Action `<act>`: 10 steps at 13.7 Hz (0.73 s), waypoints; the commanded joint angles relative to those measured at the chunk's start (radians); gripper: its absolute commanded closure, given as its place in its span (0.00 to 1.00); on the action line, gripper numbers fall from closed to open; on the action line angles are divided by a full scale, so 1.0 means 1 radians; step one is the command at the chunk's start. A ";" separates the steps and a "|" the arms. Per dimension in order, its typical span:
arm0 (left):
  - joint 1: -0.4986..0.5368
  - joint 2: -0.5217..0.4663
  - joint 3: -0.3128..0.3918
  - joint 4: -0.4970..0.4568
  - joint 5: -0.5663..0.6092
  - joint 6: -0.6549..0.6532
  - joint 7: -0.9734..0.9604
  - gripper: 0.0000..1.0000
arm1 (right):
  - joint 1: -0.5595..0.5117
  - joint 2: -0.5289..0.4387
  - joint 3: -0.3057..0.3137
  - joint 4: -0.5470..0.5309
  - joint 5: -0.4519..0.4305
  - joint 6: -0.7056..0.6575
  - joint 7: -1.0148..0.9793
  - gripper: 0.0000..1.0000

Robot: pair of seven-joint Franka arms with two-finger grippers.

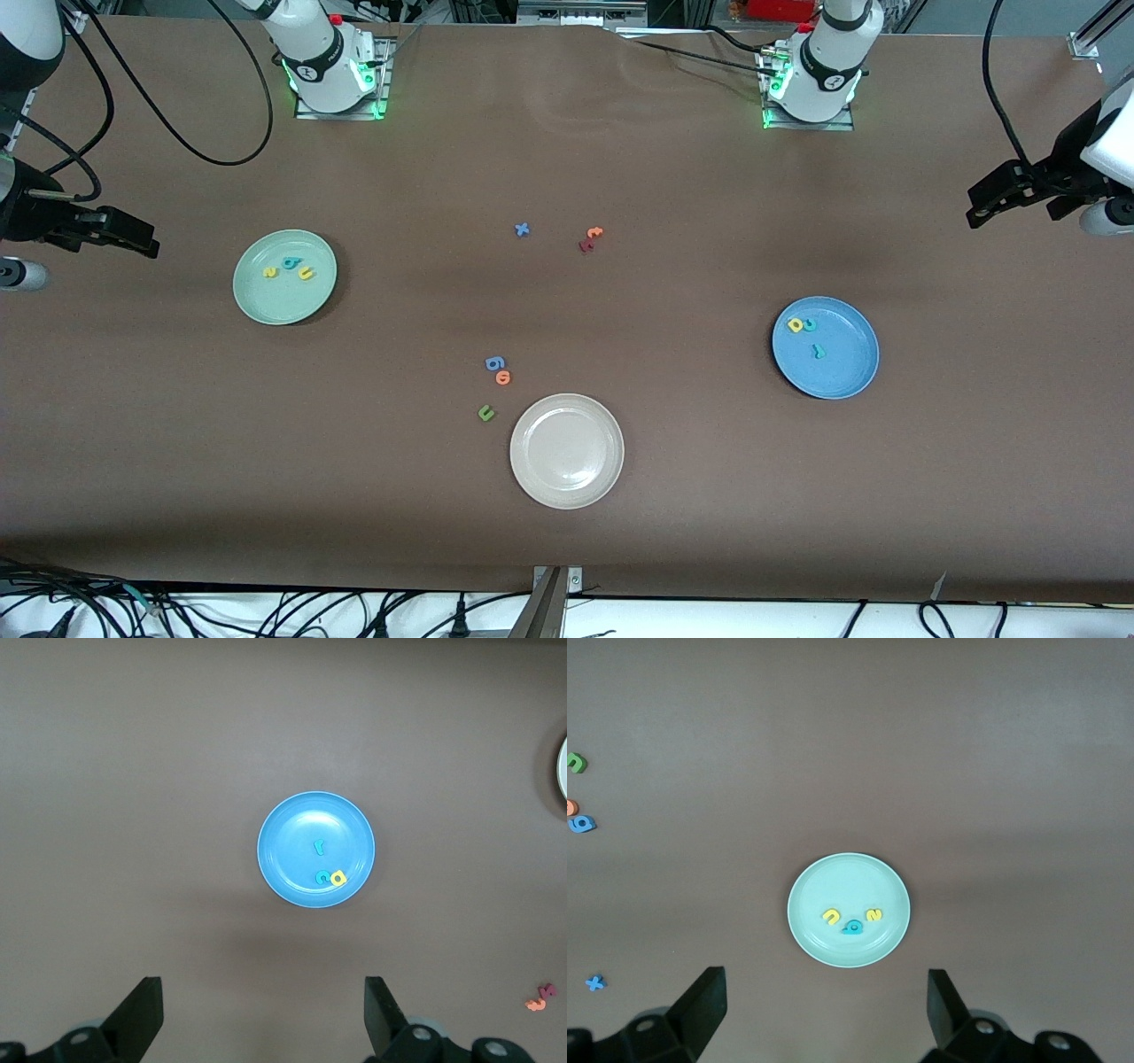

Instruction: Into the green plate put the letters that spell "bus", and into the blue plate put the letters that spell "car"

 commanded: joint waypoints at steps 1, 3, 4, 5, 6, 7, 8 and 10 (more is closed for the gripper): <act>-0.002 -0.014 0.003 -0.019 -0.025 0.009 0.023 0.00 | -0.006 -0.015 0.007 -0.013 -0.009 -0.006 -0.010 0.00; -0.002 -0.012 0.002 -0.019 -0.025 0.010 0.023 0.00 | -0.006 -0.015 0.007 -0.013 -0.009 -0.006 -0.010 0.00; -0.002 -0.012 -0.007 -0.019 -0.025 0.010 0.023 0.00 | -0.006 -0.015 0.007 -0.013 -0.009 -0.006 -0.010 0.00; -0.002 -0.012 -0.007 -0.019 -0.024 0.010 0.022 0.00 | -0.006 -0.015 0.007 -0.013 -0.009 -0.006 -0.010 0.00; -0.002 -0.012 -0.007 -0.019 -0.024 0.009 0.021 0.00 | -0.006 -0.015 0.007 -0.013 -0.009 -0.006 -0.010 0.00; -0.002 -0.012 -0.007 -0.019 -0.024 0.009 0.021 0.00 | -0.006 -0.015 0.007 -0.013 -0.009 -0.006 -0.010 0.00; -0.002 -0.012 -0.007 -0.019 -0.024 0.009 0.021 0.00 | -0.006 -0.015 0.007 -0.013 -0.009 -0.006 -0.010 0.00; -0.002 -0.012 -0.007 -0.019 -0.024 0.010 0.021 0.00 | -0.006 -0.015 0.007 -0.013 -0.009 -0.006 -0.010 0.00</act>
